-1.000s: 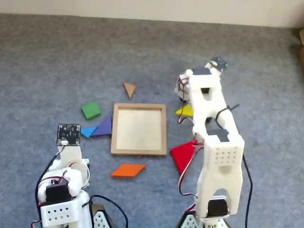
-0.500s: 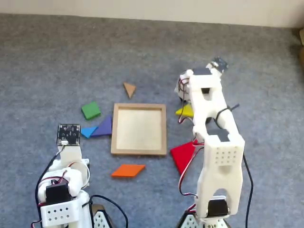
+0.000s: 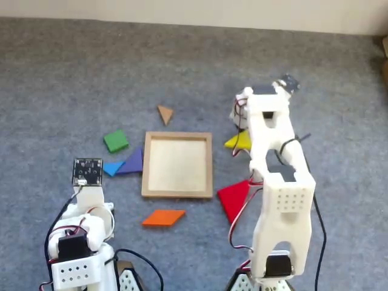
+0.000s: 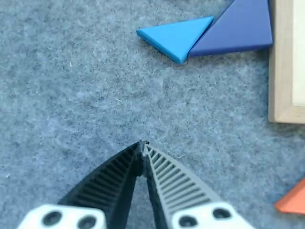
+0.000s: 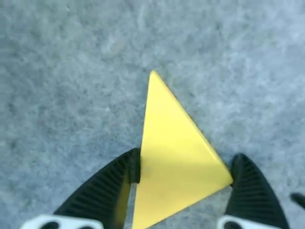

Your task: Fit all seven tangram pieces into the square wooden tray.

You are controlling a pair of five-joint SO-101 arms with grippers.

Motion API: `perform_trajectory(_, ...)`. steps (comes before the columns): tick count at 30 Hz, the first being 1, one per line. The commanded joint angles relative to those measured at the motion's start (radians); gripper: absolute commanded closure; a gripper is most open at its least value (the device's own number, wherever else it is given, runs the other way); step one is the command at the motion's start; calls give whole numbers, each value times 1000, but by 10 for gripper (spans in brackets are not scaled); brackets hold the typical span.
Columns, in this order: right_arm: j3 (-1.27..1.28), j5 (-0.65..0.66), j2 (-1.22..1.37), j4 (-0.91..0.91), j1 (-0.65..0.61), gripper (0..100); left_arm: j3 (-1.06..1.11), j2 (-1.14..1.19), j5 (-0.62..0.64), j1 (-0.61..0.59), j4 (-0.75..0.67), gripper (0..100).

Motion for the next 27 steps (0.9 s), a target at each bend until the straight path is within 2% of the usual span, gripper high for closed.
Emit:
perform_trajectory(1,-87,-8,-35,67,-1,766,21,-61,-5,-18,8,993)
perform_trajectory(8,-148,3,-77,173,-13,766,21,-61,-5,-18,8,993)
perform_trajectory(11,-162,75,-104,203,-47,766,21,-61,-5,-18,8,993)
perform_trajectory(19,-160,176,-209,248,-206,766,21,-61,-5,-18,8,993)
perform_trajectory(27,-156,307,-245,245,-424,766,21,-61,-5,-18,8,993)
